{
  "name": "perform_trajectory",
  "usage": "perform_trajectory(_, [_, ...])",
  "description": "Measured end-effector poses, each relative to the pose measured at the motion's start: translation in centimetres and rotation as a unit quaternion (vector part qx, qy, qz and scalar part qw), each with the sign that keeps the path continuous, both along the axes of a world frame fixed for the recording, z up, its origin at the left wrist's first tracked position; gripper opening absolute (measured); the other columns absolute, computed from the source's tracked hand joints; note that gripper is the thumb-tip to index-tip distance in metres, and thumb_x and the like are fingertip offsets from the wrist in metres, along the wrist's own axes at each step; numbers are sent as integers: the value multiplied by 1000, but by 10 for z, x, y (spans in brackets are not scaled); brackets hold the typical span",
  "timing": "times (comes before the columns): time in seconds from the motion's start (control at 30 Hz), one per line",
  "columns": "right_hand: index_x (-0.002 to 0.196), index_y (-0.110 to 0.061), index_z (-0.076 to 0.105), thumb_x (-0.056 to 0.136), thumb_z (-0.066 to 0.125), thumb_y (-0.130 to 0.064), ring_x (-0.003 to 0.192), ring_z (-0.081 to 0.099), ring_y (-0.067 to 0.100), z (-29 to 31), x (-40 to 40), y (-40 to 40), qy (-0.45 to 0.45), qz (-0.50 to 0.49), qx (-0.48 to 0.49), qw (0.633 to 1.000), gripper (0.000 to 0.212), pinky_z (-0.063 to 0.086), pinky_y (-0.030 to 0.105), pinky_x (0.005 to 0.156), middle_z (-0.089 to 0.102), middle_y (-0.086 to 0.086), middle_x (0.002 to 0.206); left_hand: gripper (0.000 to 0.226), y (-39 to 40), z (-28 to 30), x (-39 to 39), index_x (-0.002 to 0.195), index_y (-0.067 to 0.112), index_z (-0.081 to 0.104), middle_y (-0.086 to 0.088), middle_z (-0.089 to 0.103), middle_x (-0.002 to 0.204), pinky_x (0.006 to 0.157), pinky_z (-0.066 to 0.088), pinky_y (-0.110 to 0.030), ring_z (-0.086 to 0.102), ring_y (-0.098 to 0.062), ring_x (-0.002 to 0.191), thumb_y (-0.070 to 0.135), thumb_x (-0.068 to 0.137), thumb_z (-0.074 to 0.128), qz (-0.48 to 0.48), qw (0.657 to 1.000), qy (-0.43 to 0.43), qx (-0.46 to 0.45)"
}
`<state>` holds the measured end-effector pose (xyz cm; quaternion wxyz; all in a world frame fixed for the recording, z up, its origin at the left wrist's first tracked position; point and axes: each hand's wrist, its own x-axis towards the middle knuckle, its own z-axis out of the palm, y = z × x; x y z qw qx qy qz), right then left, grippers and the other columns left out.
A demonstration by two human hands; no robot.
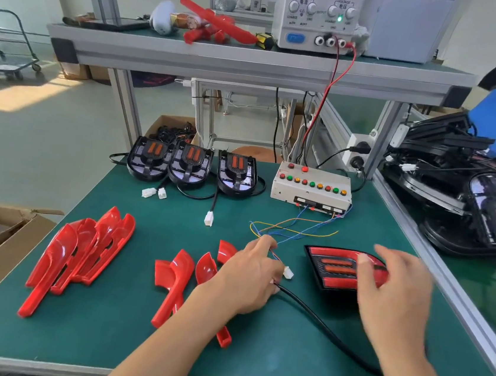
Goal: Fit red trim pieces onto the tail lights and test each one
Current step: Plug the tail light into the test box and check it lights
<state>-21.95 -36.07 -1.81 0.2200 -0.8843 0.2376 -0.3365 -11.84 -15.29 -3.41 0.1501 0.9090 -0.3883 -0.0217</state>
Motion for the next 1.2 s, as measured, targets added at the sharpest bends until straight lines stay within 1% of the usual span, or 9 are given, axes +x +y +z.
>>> perform_trajectory(0.07, [107, -9, 74, 96, 59, -25, 94, 64, 28, 2, -5, 30, -39, 145, -56, 987, 24, 51, 42, 87, 69, 5, 100, 19, 1, 0, -3, 112, 19, 69, -6, 33, 147, 109, 38, -38, 44, -30, 132, 27, 96, 63, -1, 1000, 0, -8])
perform_trajectory(0.17, [101, -16, 71, 95, 66, -16, 77, 67, 26, -9, -8, 64, 33, 241, -146, 959, 8, 55, 40, 63, 67, -2, 91, 18, 2, 3, -5, 112, 17, 68, -7, 34, 145, 105, 40, -41, 46, -31, 128, 19, 96, 60, -7, 1000, 2, -27])
perform_trajectory(0.3, [122, -28, 61, 100, 52, -32, 90, 70, 31, -31, -6, 82, 166, 202, -137, 955, 24, 50, 43, 68, 67, -4, 112, 18, 6, 3, -5, 111, 14, 70, -8, 35, 148, 109, 36, -39, 41, -28, 132, 17, 95, 60, -17, 998, 2, -61])
perform_trajectory(0.53, [93, -29, 75, 87, 78, -27, 65, 65, 25, -28, -17, 73, 96, 160, -102, 977, 7, 46, 37, 44, 61, -6, 79, 33, 16, 2, -4, 123, 19, 63, 6, 55, 130, 109, 33, -23, 46, -11, 125, 18, 90, 66, -40, 985, 72, -150])
perform_trajectory(0.7, [88, -20, 77, 92, 70, -24, 68, 57, 29, -43, -26, 69, 42, 175, -167, 969, 9, 47, 42, 51, 60, -4, 75, 37, -11, 5, 2, 129, 23, 61, 9, 64, 128, 103, 35, -37, 48, -16, 124, 12, 94, 58, -4, 992, 7, -123])
perform_trajectory(0.83, [90, -19, 70, 88, 76, -16, 59, 59, 31, -52, -34, 73, 73, 125, -66, 987, 7, 44, 39, 42, 58, 1, 83, 33, -32, 0, 7, 126, 29, 63, 10, 65, 126, 97, 27, -39, 47, -16, 123, 20, 95, 58, -14, 999, -25, -35])
perform_trajectory(0.93, [97, -27, 67, 96, 63, -29, 80, 66, 29, -54, -36, 71, 109, 93, -28, 989, 5, 47, 41, 56, 61, -3, 92, 22, -36, -2, 15, 113, 30, 68, 7, 65, 112, 93, 24, -39, 53, -17, 115, 23, 95, 58, -21, 999, -38, 7])
perform_trajectory(1.07, [101, -33, 65, 97, 49, -54, 91, 63, 22, -50, -28, 65, 123, 109, 17, 986, 27, 48, 39, 67, 58, -7, 94, 14, -29, -4, 24, 109, 24, 68, 10, 70, 103, 102, 29, -38, 62, -11, 107, 27, 94, 66, -14, 996, 50, -78])
perform_trajectory(1.2, [93, -25, 68, 95, 65, -43, 76, 65, 31, -48, -19, 67, 89, 86, 18, 992, 19, 46, 39, 59, 64, -5, 88, 14, -20, 5, 33, 105, 23, 66, 15, 67, 94, 99, 41, -27, 65, -2, 98, 23, 92, 71, -25, 976, 163, -143])
